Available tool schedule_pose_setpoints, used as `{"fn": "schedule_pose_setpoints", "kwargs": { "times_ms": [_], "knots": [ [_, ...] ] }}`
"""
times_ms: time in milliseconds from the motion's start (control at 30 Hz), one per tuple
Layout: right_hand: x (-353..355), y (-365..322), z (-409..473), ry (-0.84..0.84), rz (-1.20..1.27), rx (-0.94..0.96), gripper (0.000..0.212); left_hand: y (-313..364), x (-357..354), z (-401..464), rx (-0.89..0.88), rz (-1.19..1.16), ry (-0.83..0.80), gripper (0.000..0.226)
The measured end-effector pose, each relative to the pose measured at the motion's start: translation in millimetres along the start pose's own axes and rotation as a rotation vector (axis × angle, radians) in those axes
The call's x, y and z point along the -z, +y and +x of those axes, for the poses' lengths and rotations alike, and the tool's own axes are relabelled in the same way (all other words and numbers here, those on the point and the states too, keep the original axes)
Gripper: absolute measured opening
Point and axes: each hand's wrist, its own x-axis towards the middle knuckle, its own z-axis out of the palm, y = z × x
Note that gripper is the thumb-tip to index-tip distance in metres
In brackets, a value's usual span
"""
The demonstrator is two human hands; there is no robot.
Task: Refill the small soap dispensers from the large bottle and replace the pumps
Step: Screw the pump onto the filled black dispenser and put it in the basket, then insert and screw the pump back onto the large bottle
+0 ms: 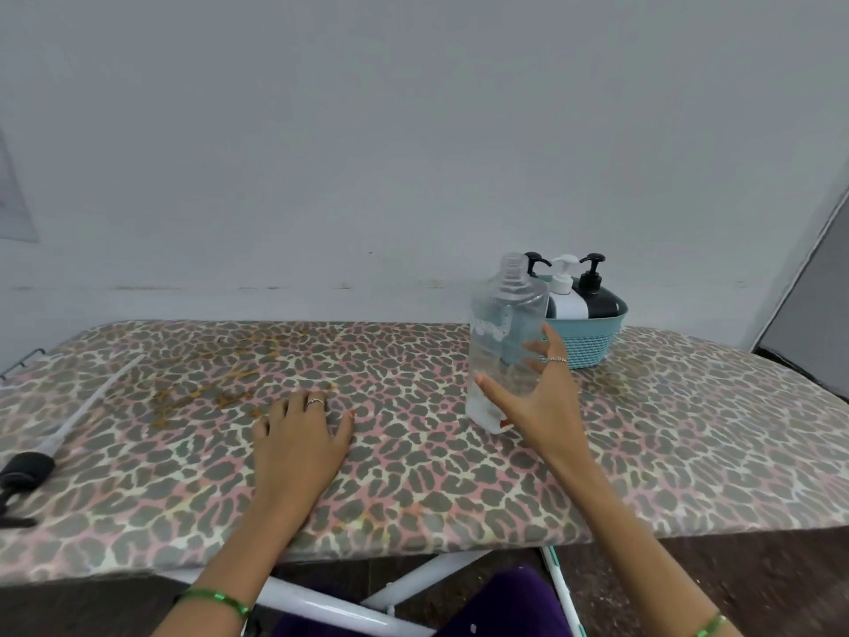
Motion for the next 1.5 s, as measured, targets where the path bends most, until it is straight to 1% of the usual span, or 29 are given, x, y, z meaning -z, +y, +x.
{"fn": "schedule_pose_setpoints", "kwargs": {
  "times_ms": [133,167,233,300,367,400,467,567,700,800,967,1033,1100,1167,1200,1233,1267,1333,1433,1500],
  "knots": [
    [-18.3,-25.2,-3.3,-0.057,0.124,0.082,0.097,0.2,2.1,-0.6,0.001,-0.022,-0.003,0.051],
    [-25.6,-32.3,-4.6,-0.088,0.149,0.097,0.098,-0.5,2.4,0.4,0.009,-0.049,-0.009,0.051],
    [-42.9,-46.9,-8.4,-0.167,0.187,0.114,0.098,-3.6,3.6,3.2,0.032,-0.141,-0.008,0.048],
    [-62.5,-61.1,-15.0,-0.229,0.229,0.145,0.093,-10.6,5.7,4.7,0.042,-0.271,0.007,0.044],
    [-81.7,-74.0,-23.0,-0.281,0.297,0.171,0.087,-19.6,9.9,3.1,0.039,-0.381,0.000,0.033],
    [-90.0,-79.6,-26.8,-0.298,0.324,0.176,0.087,-24.9,12.3,1.6,0.031,-0.405,-0.006,0.027],
    [-104.8,-86.0,-32.0,-0.308,0.363,0.181,0.090,-35.9,18.9,-1.6,0.029,-0.443,-0.003,0.023],
    [-119.4,-89.0,-38.1,-0.306,0.414,0.159,0.096,-51.6,30.5,-6.5,0.034,-0.540,0.022,0.027],
    [-128.0,-81.5,-45.7,-0.320,0.403,0.119,0.101,-65.5,40.5,-17.5,-0.034,-0.686,0.005,0.032],
    [-128.3,-78.4,-45.1,-0.329,0.390,0.104,0.108,-68.9,40.6,-28.5,-0.077,-0.705,-0.004,0.032],
    [-120.0,-81.9,-47.9,-0.347,0.429,0.087,0.102,-70.8,43.6,-40.2,-0.105,-0.707,0.059,0.030],
    [-114.0,-83.6,-53.7,-0.286,0.417,0.074,0.091,-78.8,46.6,-48.0,-0.074,-0.693,0.116,0.030],
    [-106.6,-87.8,-58.5,-0.107,0.359,0.148,0.082,-93.4,49.4,-59.4,-0.001,-0.657,0.235,0.029],
    [-98.9,-97.5,-63.8,0.059,0.367,0.319,0.072,-111.4,54.1,-71.4,0.121,-0.597,0.414,0.026],
    [-96.3,-106.0,-68.1,0.095,0.374,0.421,0.063,-120.4,56.3,-76.9,0.191,-0.576,0.500,0.025],
    [-97.1,-114.8,-73.2,0.088,0.378,0.516,0.052,-129.3,57.4,-81.9,0.252,-0.559,0.564,0.024],
    [-100.8,-123.1,-79.0,0.038,0.373,0.589,0.041,-137.6,56.9,-85.6,0.296,-0.542,0.599,0.024],
    [-119.6,-137.4,-87.6,-0.176,0.345,0.666,0.030,-149.8,50.9,-90.4,0.350,-0.510,0.601,0.024],
    [-166.1,-152.6,-83.9,-0.538,0.205,0.716,0.027,-155.2,36.7,-93.4,0.345,-0.439,0.610,0.018],
    [-202.6,-161.0,-71.6,-0.686,0.067,0.757,0.027,-155.0,27.1,-95.2,0.272,-0.407,0.663,0.015]
  ]
}}
